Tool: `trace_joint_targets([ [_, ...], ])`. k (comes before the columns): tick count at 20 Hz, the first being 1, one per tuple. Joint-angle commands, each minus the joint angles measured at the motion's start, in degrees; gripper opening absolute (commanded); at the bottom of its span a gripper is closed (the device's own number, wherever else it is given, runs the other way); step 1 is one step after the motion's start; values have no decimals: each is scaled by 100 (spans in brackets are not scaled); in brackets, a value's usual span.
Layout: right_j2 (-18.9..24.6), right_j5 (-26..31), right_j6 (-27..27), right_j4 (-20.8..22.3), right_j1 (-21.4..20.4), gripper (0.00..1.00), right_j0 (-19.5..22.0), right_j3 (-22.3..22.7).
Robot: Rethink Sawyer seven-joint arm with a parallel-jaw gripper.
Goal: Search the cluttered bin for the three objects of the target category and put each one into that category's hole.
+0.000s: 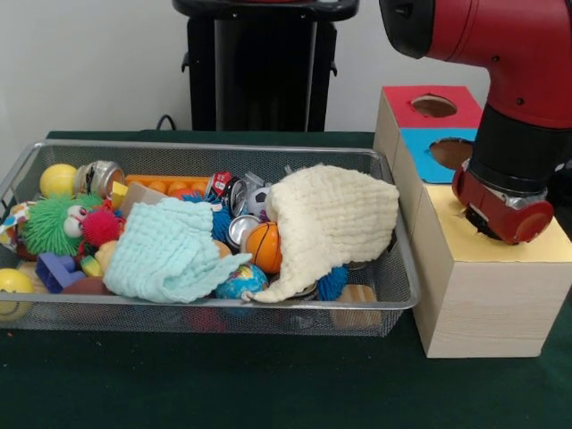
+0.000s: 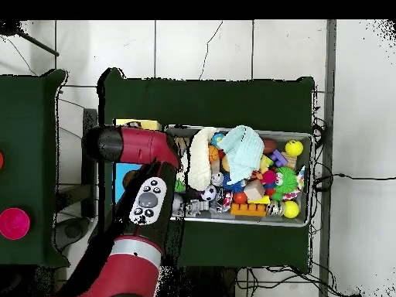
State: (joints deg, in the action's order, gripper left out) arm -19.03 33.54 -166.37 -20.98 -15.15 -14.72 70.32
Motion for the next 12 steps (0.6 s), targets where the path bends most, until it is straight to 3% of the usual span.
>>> trace_joint_targets([
  [1,849,911,1401,706,-255,0,440,-60],
  [6,865,886,1160,809,-267,0,606,-36],
  [12,1292,810,2001,1330,-513,0,1480,232],
])
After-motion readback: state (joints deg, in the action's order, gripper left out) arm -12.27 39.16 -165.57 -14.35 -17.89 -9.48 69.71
